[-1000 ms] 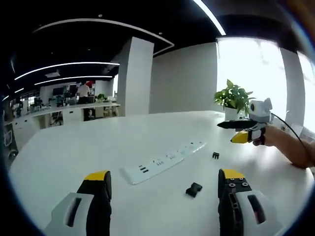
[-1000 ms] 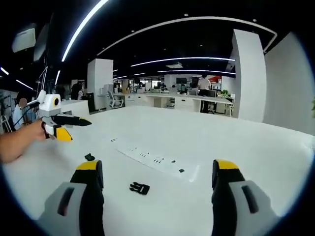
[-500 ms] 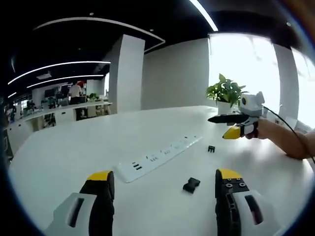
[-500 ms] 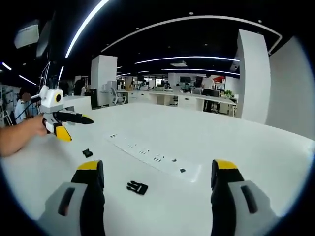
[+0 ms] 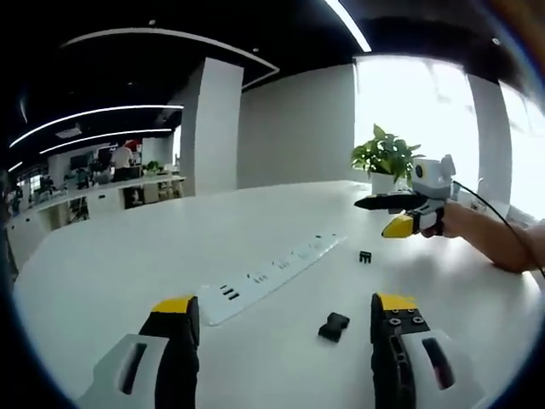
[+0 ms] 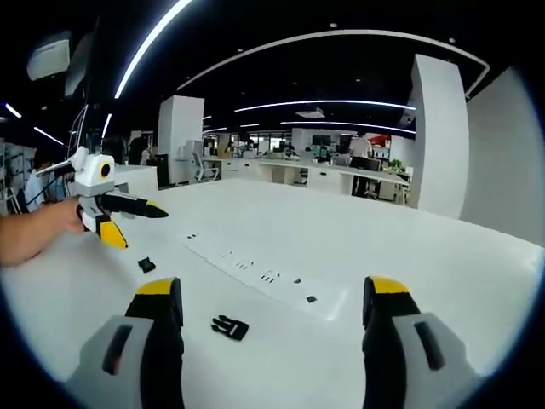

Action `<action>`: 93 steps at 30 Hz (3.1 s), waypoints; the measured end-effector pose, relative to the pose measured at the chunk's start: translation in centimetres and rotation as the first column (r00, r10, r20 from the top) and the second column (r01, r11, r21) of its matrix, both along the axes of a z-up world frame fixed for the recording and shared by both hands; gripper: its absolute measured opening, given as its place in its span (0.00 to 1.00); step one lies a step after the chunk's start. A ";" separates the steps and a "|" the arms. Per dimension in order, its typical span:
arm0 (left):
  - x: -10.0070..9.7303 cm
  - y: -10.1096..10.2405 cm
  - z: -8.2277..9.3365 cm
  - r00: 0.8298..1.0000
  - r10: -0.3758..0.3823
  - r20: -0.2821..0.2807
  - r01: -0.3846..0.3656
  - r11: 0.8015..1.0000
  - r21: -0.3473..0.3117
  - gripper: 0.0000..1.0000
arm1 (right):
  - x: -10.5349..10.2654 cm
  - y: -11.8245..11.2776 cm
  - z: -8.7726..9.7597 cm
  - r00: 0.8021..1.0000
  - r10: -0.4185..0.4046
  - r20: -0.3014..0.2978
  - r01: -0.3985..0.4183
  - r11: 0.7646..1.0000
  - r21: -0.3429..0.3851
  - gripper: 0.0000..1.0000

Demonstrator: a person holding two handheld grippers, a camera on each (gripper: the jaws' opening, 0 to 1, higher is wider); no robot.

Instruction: Snap the two parts of the plastic buckle together until the buckle closes and remains connected.

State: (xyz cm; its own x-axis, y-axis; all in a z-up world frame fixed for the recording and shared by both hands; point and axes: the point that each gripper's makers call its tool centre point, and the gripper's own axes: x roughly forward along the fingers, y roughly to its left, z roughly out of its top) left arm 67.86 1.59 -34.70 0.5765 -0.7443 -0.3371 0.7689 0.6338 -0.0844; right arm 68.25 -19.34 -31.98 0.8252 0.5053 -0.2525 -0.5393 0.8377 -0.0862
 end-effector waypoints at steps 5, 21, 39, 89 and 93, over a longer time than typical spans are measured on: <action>-0.3 -0.1 0.5 1.000 -0.022 0.002 0.022 0.999 -0.024 0.80 | 0.2 0.3 0.5 1.000 0.018 0.023 -0.018 1.000 -0.016 0.85; -2.0 -2.1 -0.4 0.967 -0.255 -0.008 0.255 0.964 0.073 0.72 | -1.5 3.8 0.4 0.938 0.346 0.007 -0.343 0.933 -0.105 0.73; -1.5 -2.3 -0.7 0.940 -0.341 -0.016 0.340 0.933 0.120 0.66 | -2.4 5.0 0.0 0.880 0.475 -0.021 -0.475 0.875 -0.089 0.64; -3.1 -3.0 -2.2 0.891 -0.446 -0.082 0.453 0.886 0.096 0.48 | -3.3 3.6 -4.0 0.794 0.572 -0.205 -0.580 0.814 0.029 0.36; -3.2 -3.0 -2.4 0.889 -0.449 -0.088 0.457 0.884 0.098 0.47 | -3.6 3.6 -4.3 0.789 0.573 -0.222 -0.583 0.812 0.023 0.35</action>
State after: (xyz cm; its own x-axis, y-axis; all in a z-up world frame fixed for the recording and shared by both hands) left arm 64.71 -1.39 -37.09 0.1614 -0.8741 -0.4581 0.9701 0.2257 -0.0889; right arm 64.64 -15.79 -36.29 0.3074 0.8550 -0.4178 -0.9308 0.3614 0.0547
